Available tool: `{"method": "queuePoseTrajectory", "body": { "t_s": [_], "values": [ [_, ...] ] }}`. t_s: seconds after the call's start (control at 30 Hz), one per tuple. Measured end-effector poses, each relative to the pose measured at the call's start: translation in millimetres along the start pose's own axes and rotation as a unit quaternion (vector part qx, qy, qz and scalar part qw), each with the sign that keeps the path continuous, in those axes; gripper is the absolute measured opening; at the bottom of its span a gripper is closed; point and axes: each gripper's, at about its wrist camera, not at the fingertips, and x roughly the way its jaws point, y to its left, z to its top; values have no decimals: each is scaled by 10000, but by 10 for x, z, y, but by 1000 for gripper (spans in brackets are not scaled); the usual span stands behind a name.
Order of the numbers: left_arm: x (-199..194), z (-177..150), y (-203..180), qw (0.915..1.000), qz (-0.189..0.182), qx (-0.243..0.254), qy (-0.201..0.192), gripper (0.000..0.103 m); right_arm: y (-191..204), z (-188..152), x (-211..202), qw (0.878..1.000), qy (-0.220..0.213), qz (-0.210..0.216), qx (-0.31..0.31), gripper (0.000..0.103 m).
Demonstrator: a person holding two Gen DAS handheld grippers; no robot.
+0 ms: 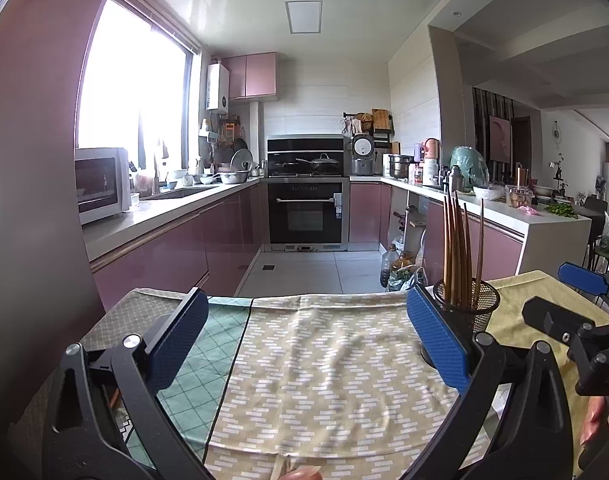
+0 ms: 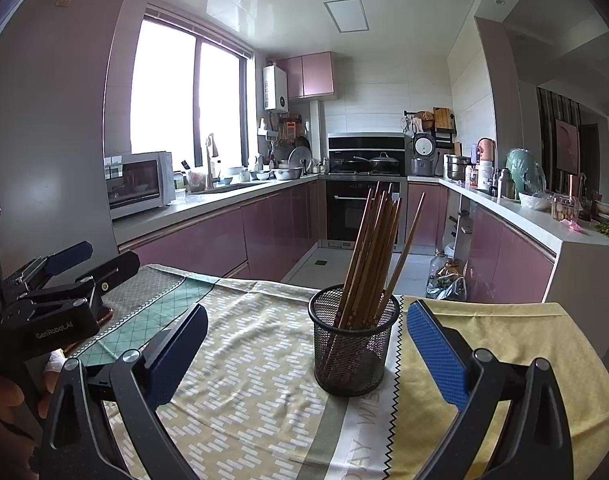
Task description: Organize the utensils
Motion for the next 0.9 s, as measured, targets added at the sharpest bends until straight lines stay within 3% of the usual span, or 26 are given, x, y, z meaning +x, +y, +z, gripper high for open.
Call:
{"method": "queuePoseTrajectory", "body": {
  "t_s": [0.9],
  "values": [
    [-50, -79, 25, 9999, 87, 42, 47, 98, 53, -32, -5, 10000, 0, -15, -17, 96]
  ]
}}
